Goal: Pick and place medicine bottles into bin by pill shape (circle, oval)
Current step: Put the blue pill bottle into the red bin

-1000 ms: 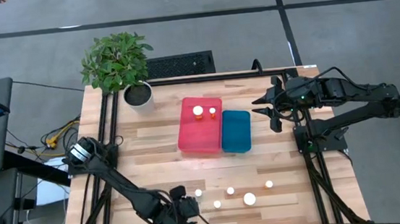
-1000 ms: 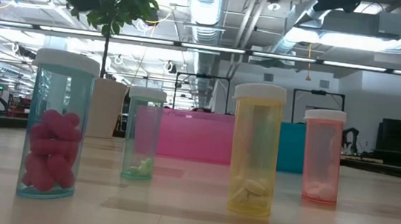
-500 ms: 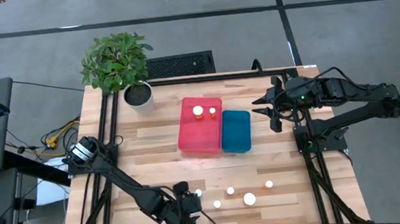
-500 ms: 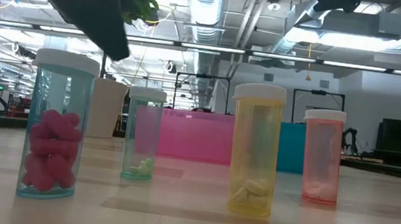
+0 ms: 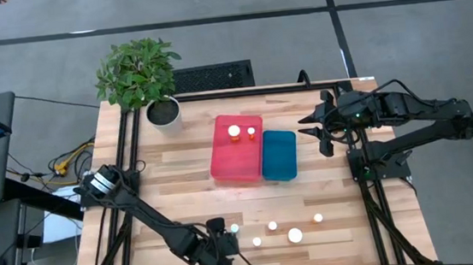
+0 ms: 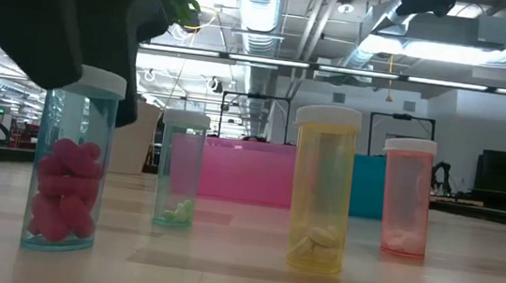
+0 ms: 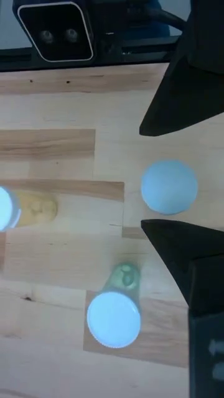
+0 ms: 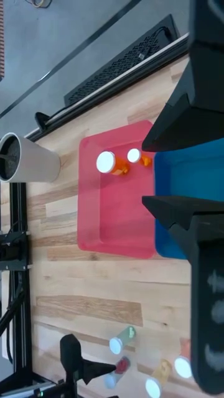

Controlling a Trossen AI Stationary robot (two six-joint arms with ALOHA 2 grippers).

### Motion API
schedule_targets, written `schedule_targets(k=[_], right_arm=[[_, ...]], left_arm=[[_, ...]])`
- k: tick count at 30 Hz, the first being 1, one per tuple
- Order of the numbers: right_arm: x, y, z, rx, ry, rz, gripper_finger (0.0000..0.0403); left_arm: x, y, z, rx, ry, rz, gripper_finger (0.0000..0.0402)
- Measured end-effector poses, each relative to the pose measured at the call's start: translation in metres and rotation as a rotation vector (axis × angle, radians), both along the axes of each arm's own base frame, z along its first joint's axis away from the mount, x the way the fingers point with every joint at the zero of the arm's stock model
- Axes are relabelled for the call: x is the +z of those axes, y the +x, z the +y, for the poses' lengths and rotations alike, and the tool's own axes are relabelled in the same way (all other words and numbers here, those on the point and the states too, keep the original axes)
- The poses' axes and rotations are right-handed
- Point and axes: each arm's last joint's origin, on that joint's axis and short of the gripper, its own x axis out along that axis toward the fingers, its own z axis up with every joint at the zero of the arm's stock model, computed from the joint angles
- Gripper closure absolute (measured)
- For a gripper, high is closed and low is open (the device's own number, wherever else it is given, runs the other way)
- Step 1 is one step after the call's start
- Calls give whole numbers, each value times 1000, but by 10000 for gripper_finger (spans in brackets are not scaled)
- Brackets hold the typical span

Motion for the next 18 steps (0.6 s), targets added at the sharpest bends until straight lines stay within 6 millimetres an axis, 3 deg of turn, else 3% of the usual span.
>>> schedule_targets(k=[5,14,18], right_arm=[[0,0,0,1,-4,0,267],[0,0,0,-1,-5,0,267],[0,0,0,-1,-5,0,267]], left_arm=[[0,0,0,4,-2,3,192],[-1,-1,1,0,0,18,282],[4,0,0,13,-1,26,297]])
